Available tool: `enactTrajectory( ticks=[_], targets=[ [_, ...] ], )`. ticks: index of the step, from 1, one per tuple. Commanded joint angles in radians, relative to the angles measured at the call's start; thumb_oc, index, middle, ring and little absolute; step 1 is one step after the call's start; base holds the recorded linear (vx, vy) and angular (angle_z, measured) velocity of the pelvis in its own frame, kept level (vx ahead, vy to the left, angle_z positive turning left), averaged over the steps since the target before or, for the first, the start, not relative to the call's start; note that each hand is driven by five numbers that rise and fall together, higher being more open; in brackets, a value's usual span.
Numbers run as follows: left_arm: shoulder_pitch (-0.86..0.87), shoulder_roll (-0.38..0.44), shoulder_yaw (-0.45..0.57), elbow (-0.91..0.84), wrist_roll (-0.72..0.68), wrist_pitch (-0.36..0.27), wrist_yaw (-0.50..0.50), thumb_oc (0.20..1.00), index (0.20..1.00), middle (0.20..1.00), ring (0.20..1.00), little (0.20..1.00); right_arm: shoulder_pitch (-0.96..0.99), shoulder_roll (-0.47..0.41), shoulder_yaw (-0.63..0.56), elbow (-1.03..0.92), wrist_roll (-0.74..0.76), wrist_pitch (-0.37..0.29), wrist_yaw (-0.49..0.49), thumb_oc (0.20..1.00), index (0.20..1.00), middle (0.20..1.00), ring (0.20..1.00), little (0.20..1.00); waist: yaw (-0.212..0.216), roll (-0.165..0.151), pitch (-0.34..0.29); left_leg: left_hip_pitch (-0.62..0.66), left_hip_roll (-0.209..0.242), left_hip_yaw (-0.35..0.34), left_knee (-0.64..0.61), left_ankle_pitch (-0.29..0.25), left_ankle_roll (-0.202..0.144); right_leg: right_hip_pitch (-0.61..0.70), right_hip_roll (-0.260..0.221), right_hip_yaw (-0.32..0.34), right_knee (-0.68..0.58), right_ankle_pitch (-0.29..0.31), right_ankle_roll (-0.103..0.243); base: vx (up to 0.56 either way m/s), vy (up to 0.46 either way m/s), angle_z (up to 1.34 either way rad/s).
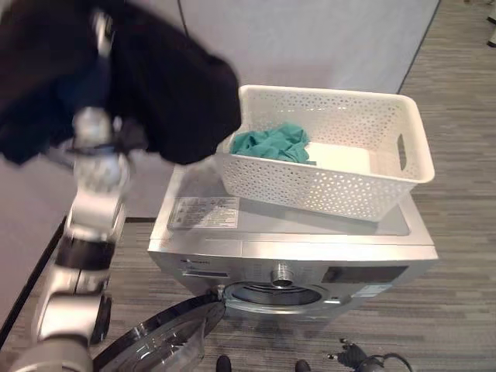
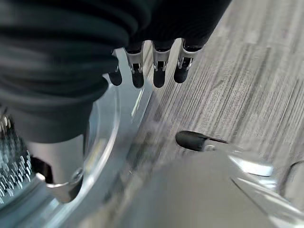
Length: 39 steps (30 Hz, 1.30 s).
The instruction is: Grab the laundry basket,head to the washer,open it,put in the laundry and shut it.
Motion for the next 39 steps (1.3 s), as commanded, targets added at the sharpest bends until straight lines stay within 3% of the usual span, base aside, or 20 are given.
enactTrajectory(
  ticks=[1, 9, 18, 23, 27, 28, 30, 32, 35, 36, 38, 39],
  targets=[
    [-0.129, 0.012, 0.096, -0.031, 0.128, -0.047, 0.058, 0.2, 0.2, 0.2, 0.2, 0.2, -0.028, -0.016, 0.003, 0.058, -0.065, -0.019, 0.002, 1.0, 1.0, 1.0, 1.0, 1.0, 0.044, -0.023, -0.012, 0.125, 0.031, 0.026, 0.007, -0.127, -0.025, -0.015, -0.025, -0.04, 0.013, 0.008, 0.008, 0.0, -0.016, 0.2],
    [0.042, -0.017, 0.206, -0.149, 0.274, -0.035, 0.138, 0.2, 0.2, 0.2, 0.2, 0.2, -0.039, -0.001, 0.048, 0.06, -0.106, -0.022, 0.008, 1.0, 1.0, 1.0, 1.0, 1.0, 0.083, -0.039, -0.012, 0.118, 0.041, 0.014, 0.007, -0.122, -0.03, -0.011, -0.014, -0.048, 0.009, 0.0, -0.004, 0.0, -0.045, 0.09],
    [0.192, -0.073, 0.25, -0.187, 0.207, -0.057, 0.091, 0.2, 0.2, 0.2, 0.2, 0.2, -0.063, -0.004, 0.083, 0.064, -0.144, -0.017, 0.001, 1.0, 1.0, 1.0, 1.0, 1.0, 0.13, -0.034, 0.019, 0.079, 0.076, -0.019, 0.037, -0.042, -0.052, -0.014, 0.021, -0.06, 0.009, -0.015, -0.033, -0.06, -0.067, 0.06],
    [0.239, -0.091, 0.261, -0.183, 0.174, -0.061, 0.057, 0.2, 0.2, 0.2, 0.2, 0.2, -0.079, -0.029, 0.076, 0.07, -0.166, -0.018, -0.009, 1.0, 1.0, 1.0, 1.0, 1.0, 0.14, -0.034, 0.029, 0.058, 0.075, -0.029, 0.057, -0.051, -0.053, -0.029, 0.019, -0.056, 0.009, -0.007, -0.029, -0.09, 0.016, 0.1],
    [0.302, -0.106, 0.278, -0.179, 0.153, -0.065, 0.028, 0.2, 0.2, 0.2, 0.2, 0.2, -0.065, -0.05, 0.026, 0.079, -0.153, -0.02, -0.011, 1.0, 1.0, 1.0, 1.0, 1.0, 0.133, -0.037, 0.021, 0.065, 0.064, 0.003, 0.102, -0.124, -0.038, -0.043, 0.001, -0.02, 0.009, 0.017, -0.005, -0.02, 0.088, -0.25],
    [0.302, -0.106, 0.278, -0.179, 0.153, -0.066, 0.028, 0.2, 0.2, 0.2, 0.2, 0.2, -0.065, -0.05, 0.025, 0.078, -0.153, -0.02, -0.011, 1.0, 1.0, 1.0, 1.0, 1.0, 0.136, -0.039, 0.024, 0.059, 0.061, 0.005, 0.11, -0.119, -0.037, -0.047, -0.001, -0.016, 0.009, 0.026, -0.005, -0.04, 0.155, -0.43],
    [0.3, -0.108, 0.253, -0.17, 0.142, -0.057, 0.0, 0.2, 0.2, 0.2, 0.2, 0.2, -0.028, -0.05, -0.019, 0.09, -0.147, -0.011, -0.008, 1.0, 1.0, 1.0, 1.0, 1.0, 0.122, -0.037, 0.031, 0.063, 0.027, 0.034, 0.148, -0.196, -0.01, -0.05, -0.039, -0.007, 0.009, 0.045, 0.021, -0.04, 0.293, -0.3],
    [0.283, -0.104, 0.238, -0.158, 0.136, -0.057, -0.008, 0.2, 0.2, 0.2, 0.2, 0.2, -0.017, -0.051, -0.036, 0.09, -0.146, -0.004, -0.003, 1.0, 1.0, 1.0, 1.0, 1.0, 0.112, -0.033, 0.04, 0.056, -0.008, 0.026, 0.155, -0.22, 0.011, -0.081, -0.069, 0.002, 0.012, 0.071, 0.045, -0.11, 0.296, -0.2],
    [0.266, -0.097, 0.224, -0.142, 0.129, -0.055, -0.014, 0.2, 0.2, 0.2, 0.2, 0.2, -0.008, -0.052, -0.058, 0.091, -0.141, -0.001, 0.0, 1.0, 1.0, 1.0, 1.0, 1.0, 0.1, -0.03, 0.044, 0.047, -0.037, 0.03, 0.154, -0.233, 0.031, -0.113, -0.095, 0.001, 0.02, 0.091, 0.065, -0.12, 0.206, -0.13],
    [0.25, -0.079, 0.214, -0.135, 0.122, -0.058, -0.017, 0.2, 0.2, 0.2, 0.2, 0.2, -0.023, -0.054, -0.068, 0.091, -0.142, 0.005, 0.003, 1.0, 1.0, 1.0, 1.0, 1.0, 0.093, -0.024, 0.066, 0.041, -0.056, 0.036, 0.155, -0.237, 0.052, -0.18, -0.115, -0.002, 0.087, 0.112, 0.088, -0.2, 0.176, -0.21],
    [0.238, -0.068, 0.211, -0.123, 0.12, -0.058, -0.006, 0.2, 0.2, 0.2, 0.2, 0.2, -0.046, -0.045, -0.058, 0.089, -0.147, 0.013, 0.005, 1.0, 1.0, 1.0, 1.0, 1.0, 0.109, -0.01, 0.095, 0.026, -0.047, 0.072, 0.165, -0.227, 0.064, -0.246, -0.136, -0.068, 0.182, 0.113, 0.098, -0.24, 0.152, -0.41],
    [0.236, -0.067, 0.211, -0.121, 0.119, -0.059, -0.005, 0.2, 0.2, 0.2, 0.2, 0.2, -0.048, -0.045, -0.059, 0.089, -0.147, 0.013, 0.005, 1.0, 1.0, 1.0, 1.0, 1.0, 0.11, -0.01, 0.096, 0.025, -0.046, 0.072, 0.166, -0.228, 0.063, -0.25, -0.135, -0.068, 0.191, 0.108, 0.098, -0.18, 0.086, -0.6]
  ],
)
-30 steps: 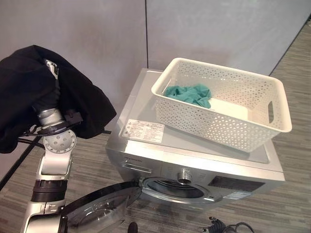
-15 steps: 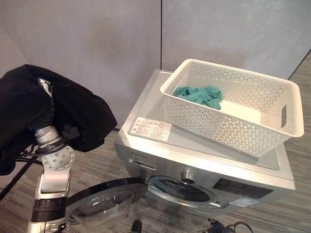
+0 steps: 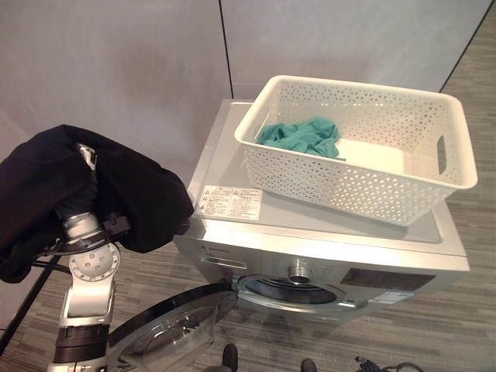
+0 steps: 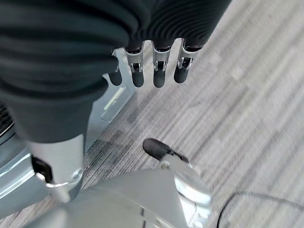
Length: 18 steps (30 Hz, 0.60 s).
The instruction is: Grab the laundry basket,head to the washer,open it,put in the laundry and shut it.
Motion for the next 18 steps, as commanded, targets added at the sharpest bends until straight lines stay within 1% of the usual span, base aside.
enactTrajectory(
  ticks=[1, 2, 3, 4, 5, 6, 7, 8, 9, 10, 11, 12, 13, 14, 15, 16, 17, 18],
  targets=[
    [-0.09, 0.075, 0.041, -0.001, -0.015, -0.047, 0.009, 0.2, 0.2, 0.2, 0.2, 0.2, -0.03, 0.027, 0.016, 0.002, -0.002, 0.014, 0.006, 1.0, 1.0, 1.0, 1.0, 1.0, 0.04, -0.043, 0.01, 0.004, -0.009, -0.004, 0.165, -0.214, 0.043, -0.151, -0.114, -0.192, 0.117, 0.074, 0.065, -0.16, 0.073, -0.98],
    [-0.09, 0.077, 0.039, 0.0, -0.018, -0.044, 0.014, 0.2, 0.2, 0.2, 0.2, 0.2, -0.036, 0.032, 0.025, 0.005, -0.006, 0.015, 0.005, 1.0, 1.0, 1.0, 1.0, 1.0, 0.052, -0.031, 0.015, -0.004, -0.004, 0.005, 0.169, -0.203, 0.05, -0.136, -0.13, -0.241, 0.175, 0.049, 0.054, -0.32, 0.109, -0.81],
    [-0.082, 0.084, 0.032, -0.002, -0.024, -0.041, 0.006, 0.2, 0.2, 0.2, 0.2, 0.2, -0.046, 0.042, 0.041, 0.006, -0.013, 0.014, 0.007, 1.0, 1.0, 1.0, 1.0, 1.0, 0.07, -0.027, 0.007, -0.029, -0.008, 0.012, 0.166, -0.173, 0.065, -0.092, -0.142, -0.267, 0.279, 0.009, 0.031, -0.39, 0.067, -0.56],
    [-0.052, 0.084, 0.037, 0.004, -0.038, -0.037, -0.001, 0.2, 0.2, 0.2, 0.2, 0.2, -0.055, 0.051, 0.048, 0.001, -0.014, 0.012, 0.009, 1.0, 1.0, 1.0, 1.0, 1.0, 0.098, -0.029, -0.013, -0.054, -0.008, 0.019, 0.157, -0.146, 0.078, -0.053, -0.146, -0.253, 0.381, -0.013, 0.021, -0.36, 0.013, -0.01],
    [-0.038, 0.083, 0.041, 0.004, -0.047, -0.037, -0.006, 0.2, 0.2, 0.2, 0.2, 0.2, -0.056, 0.054, 0.048, -0.001, -0.017, 0.013, 0.008, 1.0, 1.0, 1.0, 1.0, 1.0, 0.112, -0.036, -0.023, -0.065, -0.009, 0.023, 0.157, -0.138, 0.081, -0.036, -0.152, -0.242, 0.399, -0.011, 0.019, -0.22, -0.019, -0.12],
    [-0.037, 0.083, 0.041, 0.003, -0.047, -0.037, -0.006, 0.2, 0.2, 0.2, 0.2, 0.2, -0.056, 0.054, 0.048, -0.001, -0.017, 0.013, 0.008, 1.0, 1.0, 1.0, 1.0, 1.0, 0.113, -0.035, -0.025, -0.069, -0.008, 0.025, 0.156, -0.134, 0.081, -0.039, -0.151, -0.241, 0.396, -0.005, 0.018, -0.13, -0.081, -0.26],
    [-0.016, 0.083, 0.049, 0.01, -0.055, -0.033, -0.007, 0.2, 0.2, 0.2, 0.2, 0.2, -0.059, 0.056, 0.051, -0.002, -0.022, 0.015, 0.008, 1.0, 1.0, 1.0, 1.0, 1.0, 0.137, -0.045, -0.039, -0.093, -0.008, 0.027, 0.164, -0.121, 0.081, 0.008, -0.152, -0.232, 0.387, -0.007, 0.018, -0.15, -0.164, -0.35],
    [-0.008, 0.074, 0.047, 0.021, -0.07, -0.032, -0.012, 0.2, 0.2, 0.2, 0.2, 0.2, -0.059, 0.06, 0.049, 0.0, -0.019, 0.012, 0.004, 1.0, 1.0, 1.0, 1.0, 1.0, 0.161, -0.068, -0.052, -0.118, -0.012, 0.021, 0.171, -0.112, 0.072, 0.061, -0.147, -0.221, 0.365, -0.02, 0.021, -0.21, -0.239, -0.26],
    [-0.007, 0.069, 0.039, 0.023, -0.082, -0.032, -0.019, 0.2, 0.2, 0.2, 0.2, 0.2, -0.052, 0.064, 0.046, -0.004, -0.016, 0.01, 0.0, 1.0, 1.0, 1.0, 1.0, 1.0, 0.177, -0.084, -0.061, -0.144, -0.011, 0.02, 0.181, -0.099, 0.065, 0.1, -0.14, -0.206, 0.329, -0.013, 0.024, -0.35, -0.39, -0.21],
    [0.003, 0.057, 0.036, 0.027, -0.086, -0.025, -0.022, 0.2, 0.2, 0.2, 0.2, 0.2, -0.042, 0.071, 0.056, -0.014, -0.016, 0.01, -0.002, 1.0, 1.0, 1.0, 1.0, 1.0, 0.219, -0.108, -0.063, -0.207, 0.016, 0.025, 0.206, -0.065, 0.033, 0.191, -0.136, -0.227, 0.238, -0.074, 0.027, -0.27, -0.292, -0.13],
    [0.003, 0.057, 0.036, 0.026, -0.086, -0.024, -0.022, 0.2, 0.2, 0.2, 0.2, 0.2, -0.041, 0.072, 0.055, -0.014, -0.016, 0.01, -0.002, 1.0, 1.0, 1.0, 1.0, 1.0, 0.218, -0.109, -0.063, -0.208, 0.016, 0.024, 0.21, -0.067, 0.031, 0.195, -0.135, -0.229, 0.232, -0.073, 0.025, -0.32, -0.343, -0.14],
    [0.008, 0.051, 0.038, 0.028, -0.089, -0.023, -0.019, 0.2, 0.2, 0.2, 0.2, 0.2, -0.045, 0.074, 0.062, -0.018, -0.014, 0.009, -0.006, 1.0, 1.0, 1.0, 1.0, 1.0, 0.23, -0.119, -0.056, -0.238, 0.032, 0.026, 0.223, -0.046, 0.018, 0.211, -0.12, -0.24, 0.186, -0.119, 0.019, -0.2, -0.258, -0.21],
    [0.01, 0.045, 0.041, 0.027, -0.097, -0.022, -0.02, 0.2, 0.2, 0.2, 0.2, 0.2, -0.047, 0.077, 0.066, -0.024, -0.012, 0.007, -0.01, 1.0, 1.0, 1.0, 1.0, 1.0, 0.231, -0.122, -0.051, -0.268, 0.065, 0.019, 0.232, -0.018, -0.007, 0.218, -0.091, -0.251, 0.152, -0.179, 0.0, -0.4, -0.473, -0.36],
    [0.01, 0.027, 0.036, 0.039, -0.115, -0.017, -0.021, 0.2, 0.2, 0.2, 0.2, 0.2, -0.05, 0.07, 0.068, -0.029, -0.005, 0.003, -0.022, 1.0, 1.0, 1.0, 1.0, 1.0, 0.222, -0.117, -0.031, -0.299, 0.121, 0.003, 0.219, 0.055, -0.039, 0.2, -0.031, -0.257, 0.149, -0.259, -0.039, -0.36, -0.451, -0.33],
    [0.004, 0.017, 0.025, 0.044, -0.124, -0.017, -0.027, 0.2, 0.2, 0.2, 0.2, 0.2, -0.045, 0.061, 0.064, -0.032, 0.001, -0.001, -0.026, 1.0, 1.0, 1.0, 1.0, 1.0, 0.206, -0.111, -0.017, -0.305, 0.141, -0.01, 0.199, 0.091, -0.057, 0.186, -0.001, -0.265, 0.166, -0.288, -0.06, -0.29, -0.325, -0.13],
    [0.003, 0.015, 0.026, 0.044, -0.124, -0.017, -0.027, 0.2, 0.2, 0.2, 0.2, 0.2, -0.046, 0.06, 0.064, -0.032, 0.001, -0.001, -0.026, 1.0, 1.0, 1.0, 1.0, 1.0, 0.204, -0.103, -0.02, -0.31, 0.147, -0.017, 0.193, 0.1, -0.058, 0.181, 0.007, -0.267, 0.165, -0.283, -0.063, -0.28, -0.274, 0.48],
    [-0.023, -0.006, -0.014, 0.056, -0.128, -0.014, -0.034, 0.2, 0.2, 0.2, 0.2, 0.2, -0.033, 0.037, 0.04, -0.031, 0.021, -0.01, -0.037, 1.0, 1.0, 1.0, 1.0, 1.0, 0.174, -0.093, 0.012, -0.323, 0.186, 0.009, 0.144, 0.134, -0.068, 0.154, 0.043, -0.311, 0.194, -0.297, -0.083, -0.21, -0.173, 0.65],
    [-0.023, -0.006, -0.014, 0.056, -0.128, -0.014, -0.034, 0.2, 0.2, 0.2, 0.2, 0.2, -0.033, 0.037, 0.04, -0.031, 0.021, -0.01, -0.037, 1.0, 1.0, 1.0, 1.0, 1.0, 0.174, -0.091, 0.011, -0.325, 0.187, 0.008, 0.143, 0.135, -0.068, 0.153, 0.044, -0.311, 0.193, -0.296, -0.083, -0.37, -0.223, 1.12]
  ],
)
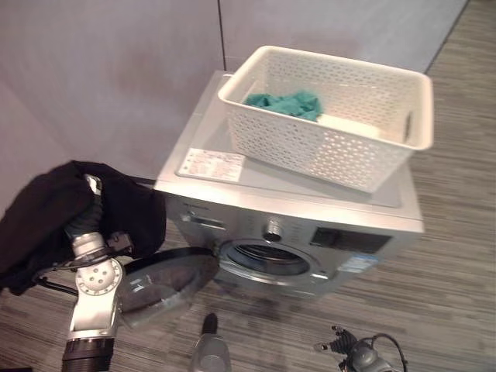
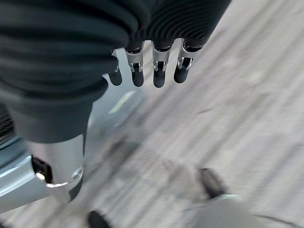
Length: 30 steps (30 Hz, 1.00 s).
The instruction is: Grab the laundry basket,head to the washer,open it,put in the laundry and shut it.
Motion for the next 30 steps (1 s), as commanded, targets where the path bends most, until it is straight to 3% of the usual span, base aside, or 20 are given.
enactTrajectory(
  ticks=[1, 2, 3, 4, 8, 11, 16, 18, 21, 22, 24, 26, 28, 30],
  targets=[
    [-0.134, 0.039, 0.029, -0.091, -0.02, -0.051, -0.013, 0.2, 0.2, 0.2, 0.2, 0.2, -0.002, -0.047, 0.006, -0.019, 0.031, -0.011, -0.037, 1.0, 1.0, 1.0, 1.0, 1.0, -0.04, 0.012, 0.058, -0.096, -0.001, 0.004, 0.007, -0.093, -0.071, 0.051, -0.035, -0.036, -0.001, -0.024, -0.032, -0.25, -0.076, 0.86],
    [-0.122, 0.032, 0.034, -0.092, -0.031, -0.05, -0.02, 0.2, 0.2, 0.2, 0.2, 0.2, 0.004, -0.052, 0.007, -0.014, 0.028, -0.007, -0.036, 1.0, 1.0, 1.0, 1.0, 1.0, -0.042, 0.006, 0.057, -0.073, -0.018, -0.025, 0.038, -0.136, -0.065, 0.043, -0.04, -0.043, 0.005, -0.022, -0.034, -0.25, -0.069, 0.77],
    [-0.122, 0.031, 0.034, -0.093, -0.031, -0.05, -0.021, 0.2, 0.2, 0.2, 0.2, 0.2, 0.004, -0.052, 0.007, -0.015, 0.028, -0.007, -0.036, 1.0, 1.0, 1.0, 1.0, 1.0, -0.043, 0.011, 0.055, -0.078, -0.016, -0.028, 0.042, -0.136, -0.063, 0.043, -0.036, -0.045, 0.001, -0.017, -0.033, -0.1, -0.026, 0.13],
    [-0.095, 0.03, 0.046, -0.097, -0.033, -0.047, -0.033, 0.2, 0.2, 0.2, 0.2, 0.2, 0.023, -0.057, -0.009, -0.002, 0.026, -0.008, -0.035, 1.0, 1.0, 1.0, 1.0, 1.0, -0.045, 0.0, 0.047, -0.055, -0.063, -0.091, 0.063, -0.179, -0.062, 0.047, -0.042, -0.039, -0.004, -0.016, -0.035, -0.05, 0.01, -0.06],
    [-0.056, 0.016, 0.049, -0.102, -0.06, -0.043, -0.054, 0.2, 0.2, 0.2, 0.2, 0.2, 0.07, -0.056, -0.045, 0.014, 0.045, -0.011, -0.028, 1.0, 1.0, 1.0, 1.0, 1.0, -0.061, 0.012, 0.021, -0.063, -0.058, -0.094, 0.041, -0.141, -0.062, 0.045, -0.031, -0.044, -0.006, -0.005, -0.039, 0.0, 0.034, 0.11],
    [0.023, -0.008, -0.016, -0.153, -0.082, -0.021, -0.143, 0.2, 0.2, 0.2, 0.2, 0.2, 0.08, -0.041, -0.091, 0.021, 0.103, -0.016, -0.036, 1.0, 1.0, 1.0, 1.0, 1.0, -0.06, 0.017, 0.023, -0.068, -0.062, -0.095, 0.055, -0.126, -0.068, 0.059, -0.031, -0.054, 0.013, -0.022, -0.051, 0.02, 0.0, 0.08],
    [0.189, 0.001, -0.24, -0.138, -0.137, 0.02, -0.37, 0.2, 0.2, 0.2, 0.2, 0.2, 0.031, -0.032, -0.07, 0.024, 0.102, -0.026, -0.032, 1.0, 1.0, 1.0, 1.0, 1.0, -0.039, 0.03, 0.039, -0.052, -0.059, -0.102, 0.05, -0.118, -0.06, 0.064, -0.025, -0.041, 0.008, -0.014, -0.048, -0.01, -0.001, -0.02],
    [0.21, 0.001, -0.281, -0.113, -0.152, 0.024, -0.404, 0.2, 0.2, 0.2, 0.2, 0.2, 0.019, -0.032, -0.068, 0.023, 0.102, -0.028, -0.034, 1.0, 1.0, 1.0, 1.0, 1.0, -0.035, 0.034, 0.039, -0.052, -0.054, -0.102, 0.043, -0.11, -0.058, 0.061, -0.02, -0.039, 0.004, -0.008, -0.048, -0.01, -0.01, -0.08],
    [0.236, 0.041, -0.457, 0.042, -0.096, 0.058, -0.499, 0.2, 0.2, 0.2, 0.2, 0.2, -0.014, -0.025, -0.043, -0.001, 0.112, -0.041, -0.04, 1.0, 1.0, 1.0, 1.0, 1.0, -0.039, 0.029, 0.057, -0.049, -0.052, -0.099, 0.032, -0.104, -0.055, 0.06, -0.019, -0.041, 0.009, -0.017, -0.046, 0.0, -0.018, -0.03],
    [0.234, 0.04, -0.459, 0.045, -0.096, 0.057, -0.498, 0.2, 0.2, 0.2, 0.2, 0.2, -0.015, -0.026, -0.044, -0.002, 0.112, -0.041, -0.04, 1.0, 1.0, 1.0, 1.0, 1.0, -0.038, 0.033, 0.055, -0.052, -0.049, -0.101, 0.03, -0.099, -0.054, 0.058, -0.016, -0.042, 0.005, -0.012, -0.046, -0.02, -0.011, 0.05],
    [0.212, 0.06, -0.57, 0.154, -0.042, 0.07, -0.548, 0.2, 0.2, 0.2, 0.2, 0.2, -0.02, -0.023, -0.022, -0.01, 0.114, -0.047, -0.041, 1.0, 1.0, 1.0, 1.0, 1.0, -0.05, 0.031, 0.069, -0.048, -0.047, -0.098, 0.018, -0.102, -0.053, 0.045, -0.018, -0.039, 0.016, -0.021, -0.044, 0.0, 0.0, 0.0],
    [0.2, 0.054, -0.59, 0.178, -0.049, 0.075, -0.55, 0.2, 0.2, 0.2, 0.2, 0.2, -0.021, -0.021, -0.016, -0.01, 0.114, -0.048, -0.043, 1.0, 1.0, 1.0, 1.0, 1.0, -0.054, 0.034, 0.07, -0.052, -0.044, -0.1, 0.013, -0.097, -0.051, 0.036, -0.014, -0.038, 0.017, -0.016, -0.043, 0.0, 0.0, 0.0],
    [0.181, 0.032, -0.609, 0.217, -0.08, 0.085, -0.549, 0.2, 0.2, 0.2, 0.2, 0.2, -0.018, -0.016, -0.007, -0.012, 0.116, -0.048, -0.044, 1.0, 1.0, 1.0, 1.0, 1.0, -0.062, 0.034, 0.079, -0.059, -0.043, -0.103, 0.009, -0.095, -0.05, 0.021, -0.014, -0.041, 0.024, -0.016, -0.044, -0.02, -0.002, 0.0],
    [0.138, -0.048, -0.632, 0.307, -0.196, 0.103, -0.535, 0.2, 0.2, 0.2, 0.2, 0.2, -0.021, 0.006, 0.018, -0.017, 0.122, -0.046, -0.05, 1.0, 1.0, 1.0, 1.0, 1.0, -0.077, 0.024, 0.102, -0.076, -0.041, -0.102, 0.005, -0.093, -0.05, -0.013, -0.02, -0.044, 0.043, -0.019, -0.044, -0.06, -0.005, 0.04]
  ],
)
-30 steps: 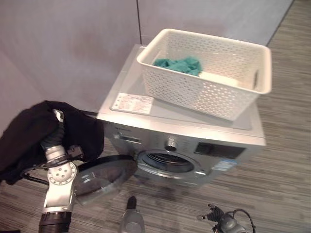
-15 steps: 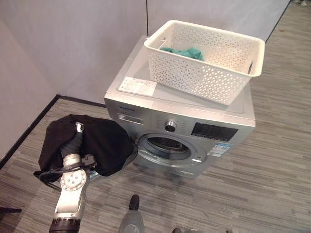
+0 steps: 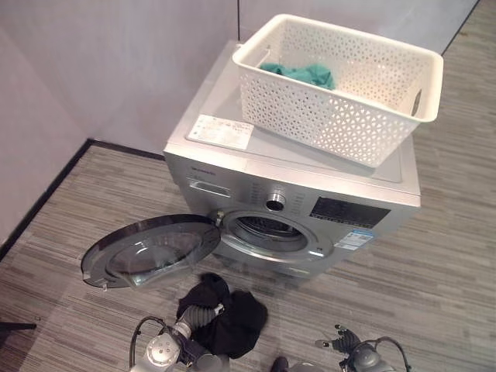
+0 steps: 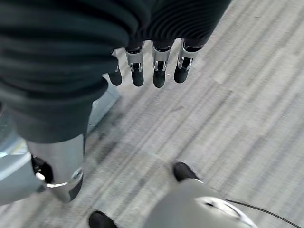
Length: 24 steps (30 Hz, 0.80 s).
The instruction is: Grab the laundry basket,head to the washer,open it,put in the laundry and shut it.
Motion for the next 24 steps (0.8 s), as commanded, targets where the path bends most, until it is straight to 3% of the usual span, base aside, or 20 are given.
enactTrajectory(
  ticks=[1, 2, 4, 5, 6, 9, 10, 11, 14, 17, 24],
  targets=[
    [-0.08, -0.094, 0.0, 0.007, -0.179, -0.018, 0.012, 0.2, 0.2, 0.2, 0.2, 0.2, 0.013, -0.005, 0.033, -0.025, 0.031, -0.002, -0.026, 1.0, 1.0, 1.0, 1.0, 1.0, -0.018, 0.004, 0.011, -0.113, 0.051, -0.042, -0.001, 0.082, -0.005, 0.042, -0.016, 0.02, 0.027, -0.037, 0.003, -0.03, 0.007, 0.02],
    [-0.081, -0.095, 0.0, 0.009, -0.18, -0.019, 0.011, 0.2, 0.2, 0.2, 0.2, 0.2, 0.012, -0.006, 0.033, -0.025, 0.031, -0.002, -0.026, 1.0, 1.0, 1.0, 1.0, 1.0, -0.018, 0.004, 0.011, -0.114, 0.051, -0.042, 0.0, 0.082, -0.005, 0.041, -0.016, 0.02, 0.028, -0.038, 0.003, -0.04, 0.006, -0.01],
    [-0.186, -0.197, -0.04, 0.124, -0.311, -0.017, 0.059, 0.2, 0.2, 0.2, 0.2, 0.2, -0.013, 0.032, 0.086, -0.036, 0.044, 0.005, -0.031, 1.0, 1.0, 1.0, 1.0, 1.0, -0.037, -0.012, 0.041, -0.135, 0.061, -0.029, -0.004, 0.087, -0.006, -0.003, -0.022, 0.023, 0.048, -0.033, 0.005, -0.08, 0.002, -0.01],
    [-0.187, -0.198, -0.04, 0.125, -0.311, -0.017, 0.059, 0.2, 0.2, 0.2, 0.2, 0.2, -0.014, 0.032, 0.086, -0.036, 0.044, 0.006, -0.031, 1.0, 1.0, 1.0, 1.0, 1.0, -0.037, -0.011, 0.041, -0.136, 0.061, -0.029, -0.004, 0.087, -0.006, -0.004, -0.022, 0.023, 0.049, -0.033, 0.005, -0.16, -0.014, -0.12],
    [-0.285, -0.255, -0.064, 0.193, -0.369, -0.033, 0.119, 0.2, 0.2, 0.2, 0.2, 0.2, -0.05, 0.056, 0.128, -0.055, 0.066, 0.005, -0.053, 1.0, 1.0, 1.0, 1.0, 1.0, -0.051, -0.032, 0.066, -0.163, 0.07, -0.02, 0.002, 0.091, -0.007, -0.056, -0.019, 0.034, 0.064, -0.022, 0.004, -0.14, -0.014, -0.15],
    [-0.42, -0.31, -0.075, 0.271, -0.417, -0.059, 0.21, 0.2, 0.2, 0.2, 0.2, 0.2, -0.113, 0.079, 0.218, -0.095, 0.046, 0.01, -0.092, 1.0, 1.0, 1.0, 1.0, 1.0, -0.067, -0.063, 0.103, -0.206, 0.089, -0.001, 0.015, 0.091, -0.007, -0.132, -0.013, 0.057, 0.09, -0.01, 0.005, -0.15, 0.001, -0.28],
    [-0.42, -0.31, -0.075, 0.271, -0.417, -0.059, 0.21, 0.2, 0.2, 0.2, 0.2, 0.2, -0.113, 0.079, 0.218, -0.095, 0.046, 0.01, -0.092, 1.0, 1.0, 1.0, 1.0, 1.0, -0.067, -0.063, 0.103, -0.206, 0.089, -0.001, 0.015, 0.091, -0.007, -0.132, -0.013, 0.057, 0.09, -0.01, 0.005, -0.11, -0.002, -0.55],
    [-0.506, -0.326, -0.077, 0.316, -0.409, -0.072, 0.247, 0.2, 0.2, 0.2, 0.2, 0.2, -0.154, 0.089, 0.346, -0.113, -0.094, 0.028, -0.106, 1.0, 1.0, 1.0, 1.0, 1.0, -0.065, -0.088, 0.121, -0.235, 0.099, 0.008, 0.029, 0.089, -0.007, -0.168, -0.01, 0.069, 0.091, 0.006, 0.011, -0.11, -0.019, -0.33],
    [-0.667, -0.348, -0.043, 0.397, -0.43, -0.102, 0.332, 0.2, 0.2, 0.2, 0.2, 0.2, -0.194, 0.133, 0.425, -0.086, -0.12, 0.039, -0.102, 1.0, 1.0, 1.0, 1.0, 1.0, -0.079, -0.146, 0.146, -0.299, 0.137, 0.034, 0.068, 0.081, -0.012, -0.253, 0.009, 0.089, 0.091, 0.045, 0.024, -0.13, -0.043, -0.46],
    [-0.757, -0.338, 0.003, 0.444, -0.449, -0.12, 0.374, 0.2, 0.2, 0.2, 0.2, 0.2, -0.206, 0.153, 0.457, -0.097, -0.119, 0.032, -0.108, 1.0, 1.0, 1.0, 1.0, 1.0, -0.11, -0.191, 0.146, -0.339, 0.153, 0.045, 0.093, 0.051, -0.027, -0.316, 0.021, 0.104, 0.1, 0.047, 0.035, -0.06, -0.044, -0.54],
    [-0.938, -0.296, 0.122, 0.486, -0.48, -0.163, 0.485, 0.2, 0.2, 0.2, 0.2, 0.2, -0.205, 0.162, 0.451, -0.168, -0.062, -0.004, -0.146, 1.0, 1.0, 1.0, 1.0, 1.0, -0.178, -0.254, 0.147, -0.44, 0.189, 0.042, 0.126, 0.038, -0.034, -0.439, 0.045, 0.095, 0.117, 0.071, 0.044, -0.05, -0.029, -0.25]
  ],
)
